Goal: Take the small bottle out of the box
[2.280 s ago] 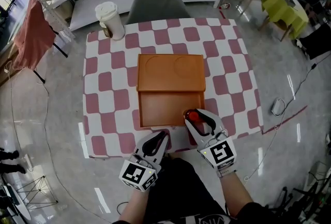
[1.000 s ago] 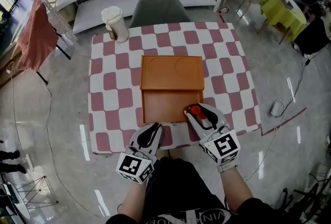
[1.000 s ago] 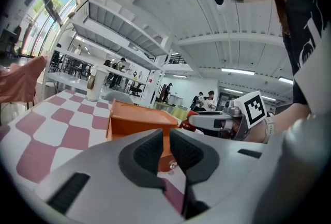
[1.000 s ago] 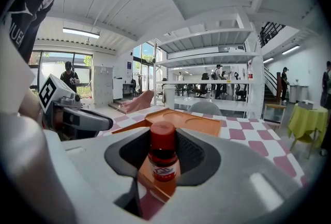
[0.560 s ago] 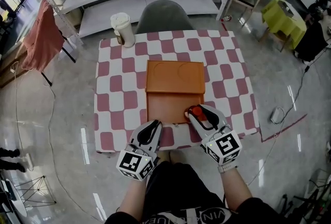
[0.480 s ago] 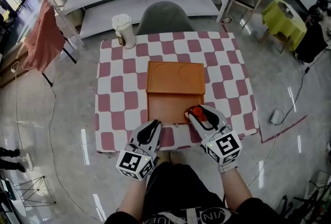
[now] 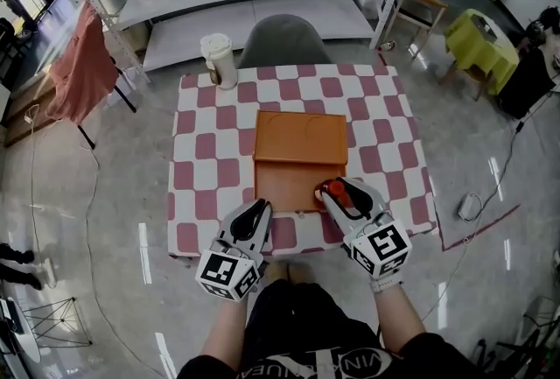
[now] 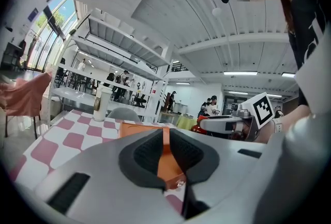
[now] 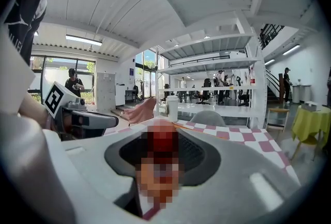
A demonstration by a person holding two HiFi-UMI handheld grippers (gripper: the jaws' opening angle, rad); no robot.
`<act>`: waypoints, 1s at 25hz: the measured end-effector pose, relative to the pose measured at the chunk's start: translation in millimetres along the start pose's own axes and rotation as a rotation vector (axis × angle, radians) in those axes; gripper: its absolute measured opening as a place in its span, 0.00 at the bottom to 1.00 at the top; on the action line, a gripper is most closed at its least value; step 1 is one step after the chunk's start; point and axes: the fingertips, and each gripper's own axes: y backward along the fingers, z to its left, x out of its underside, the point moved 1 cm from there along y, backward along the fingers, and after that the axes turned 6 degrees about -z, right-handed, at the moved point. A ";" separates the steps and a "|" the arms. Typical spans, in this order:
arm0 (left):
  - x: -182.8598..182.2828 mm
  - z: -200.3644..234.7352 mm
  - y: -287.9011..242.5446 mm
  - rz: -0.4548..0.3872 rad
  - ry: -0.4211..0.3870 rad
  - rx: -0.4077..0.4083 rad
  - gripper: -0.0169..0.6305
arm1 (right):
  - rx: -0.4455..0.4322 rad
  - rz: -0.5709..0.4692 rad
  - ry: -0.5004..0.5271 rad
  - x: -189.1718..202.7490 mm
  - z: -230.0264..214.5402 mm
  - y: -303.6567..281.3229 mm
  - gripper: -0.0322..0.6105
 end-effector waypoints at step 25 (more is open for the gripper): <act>-42.6 -5.7 5.7 -0.087 -0.045 -0.032 0.09 | -0.021 -0.063 0.014 -42.2 1.2 10.4 0.27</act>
